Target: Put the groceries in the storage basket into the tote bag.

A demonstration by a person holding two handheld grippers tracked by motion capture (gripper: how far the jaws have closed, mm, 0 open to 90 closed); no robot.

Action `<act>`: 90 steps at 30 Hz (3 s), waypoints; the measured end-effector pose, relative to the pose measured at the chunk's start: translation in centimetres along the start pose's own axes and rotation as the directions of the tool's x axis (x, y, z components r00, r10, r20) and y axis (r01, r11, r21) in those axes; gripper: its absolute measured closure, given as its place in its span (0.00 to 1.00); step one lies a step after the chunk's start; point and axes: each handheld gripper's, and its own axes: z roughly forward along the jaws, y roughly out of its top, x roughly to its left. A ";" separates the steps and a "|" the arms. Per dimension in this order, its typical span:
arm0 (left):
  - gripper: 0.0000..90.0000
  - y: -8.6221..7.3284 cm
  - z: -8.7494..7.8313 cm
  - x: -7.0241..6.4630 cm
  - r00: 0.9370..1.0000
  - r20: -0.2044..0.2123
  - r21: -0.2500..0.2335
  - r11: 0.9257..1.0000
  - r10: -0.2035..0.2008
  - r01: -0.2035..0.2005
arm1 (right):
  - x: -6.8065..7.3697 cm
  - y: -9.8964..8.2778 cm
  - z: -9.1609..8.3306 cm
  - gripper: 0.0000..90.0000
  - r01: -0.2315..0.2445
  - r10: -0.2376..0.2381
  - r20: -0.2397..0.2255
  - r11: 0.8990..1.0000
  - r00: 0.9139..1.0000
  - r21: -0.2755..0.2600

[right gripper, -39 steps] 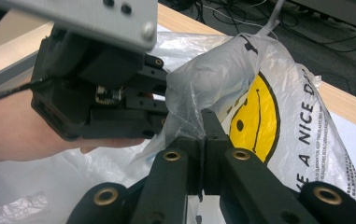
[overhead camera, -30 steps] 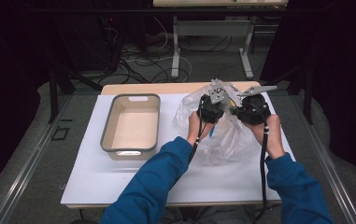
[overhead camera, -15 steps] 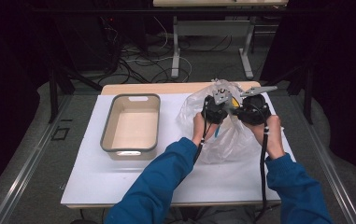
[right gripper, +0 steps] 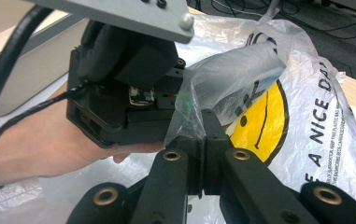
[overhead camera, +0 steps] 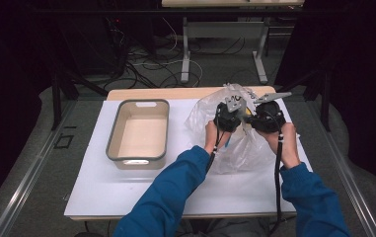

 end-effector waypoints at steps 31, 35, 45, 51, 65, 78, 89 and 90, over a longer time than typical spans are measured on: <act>0.93 -1.0 1.6 0.7 0.997 0.014 -0.038 0.996 -0.074 0.074 | -0.2 -0.5 0.9 1.00 -0.013 0.013 -0.005 0.999 1.000 0.041; 0.89 -1.2 2.0 0.5 0.998 0.020 -0.002 0.998 -0.058 0.058 | -0.3 -0.6 0.9 1.00 -0.012 0.012 -0.002 0.999 1.000 0.046; 0.66 -1.6 0.9 1.4 0.998 0.058 0.080 0.997 -0.004 -0.001 | -0.5 -0.8 1.0 1.00 -0.015 0.014 0.005 0.998 1.000 0.058; 0.57 -1.9 -0.8 1.8 0.994 0.102 0.129 0.990 0.047 -0.061 | -0.3 -0.9 1.2 1.00 -0.010 0.010 0.003 0.998 1.000 0.066; 0.35 -2.6 -5.7 3.3 0.990 0.088 0.250 0.960 0.109 -0.128 | 0.0 -0.9 1.3 1.00 -0.007 0.007 -0.002 0.997 1.000 0.071; 0.30 -3.2 -10.1 3.7 0.986 0.083 0.241 0.957 0.145 -0.161 | 0.2 -0.8 1.4 1.00 0.009 -0.009 -0.001 0.998 1.000 0.070; 0.24 -4.6 -12.9 4.4 0.987 0.076 0.247 0.956 0.141 -0.156 | 0.4 -0.9 1.4 1.00 0.012 -0.012 -0.011 0.997 1.000 0.072; 0.23 -4.7 -13.1 4.5 0.986 0.063 0.244 0.956 0.155 -0.166 | 0.4 -0.9 1.5 1.00 0.016 -0.015 -0.008 0.997 1.000 0.074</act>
